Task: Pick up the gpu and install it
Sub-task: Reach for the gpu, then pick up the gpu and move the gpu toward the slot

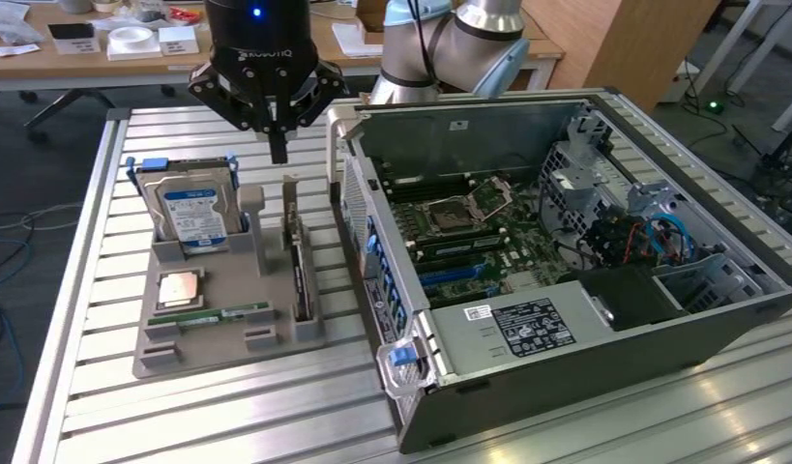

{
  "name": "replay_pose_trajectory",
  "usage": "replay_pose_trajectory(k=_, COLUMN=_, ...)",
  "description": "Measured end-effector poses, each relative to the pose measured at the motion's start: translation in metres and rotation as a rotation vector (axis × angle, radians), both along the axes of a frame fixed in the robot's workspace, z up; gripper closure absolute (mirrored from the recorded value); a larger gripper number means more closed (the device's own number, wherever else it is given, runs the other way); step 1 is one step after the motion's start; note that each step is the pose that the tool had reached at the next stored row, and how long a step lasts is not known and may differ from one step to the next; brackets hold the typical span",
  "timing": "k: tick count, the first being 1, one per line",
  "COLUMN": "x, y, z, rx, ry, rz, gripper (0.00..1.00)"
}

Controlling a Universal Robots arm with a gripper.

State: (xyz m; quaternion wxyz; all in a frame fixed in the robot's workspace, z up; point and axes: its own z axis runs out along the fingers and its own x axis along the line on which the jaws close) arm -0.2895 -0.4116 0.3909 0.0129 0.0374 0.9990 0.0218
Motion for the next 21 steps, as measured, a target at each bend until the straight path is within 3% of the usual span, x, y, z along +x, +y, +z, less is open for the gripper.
replay_pose_trajectory(k=8, x=0.0000, y=-0.0001, z=-0.0036, rx=-0.0001, ry=0.0002, rz=0.000, gripper=0.89)
replay_pose_trajectory(k=16, x=-0.0002, y=-0.0050, z=-0.0037, rx=0.0000, ry=0.0000, rz=0.000, gripper=0.89)
replay_pose_trajectory(k=21, x=-0.0002, y=-0.0051, z=-0.0037, rx=0.0000, ry=0.0001, rz=0.000, gripper=0.89)
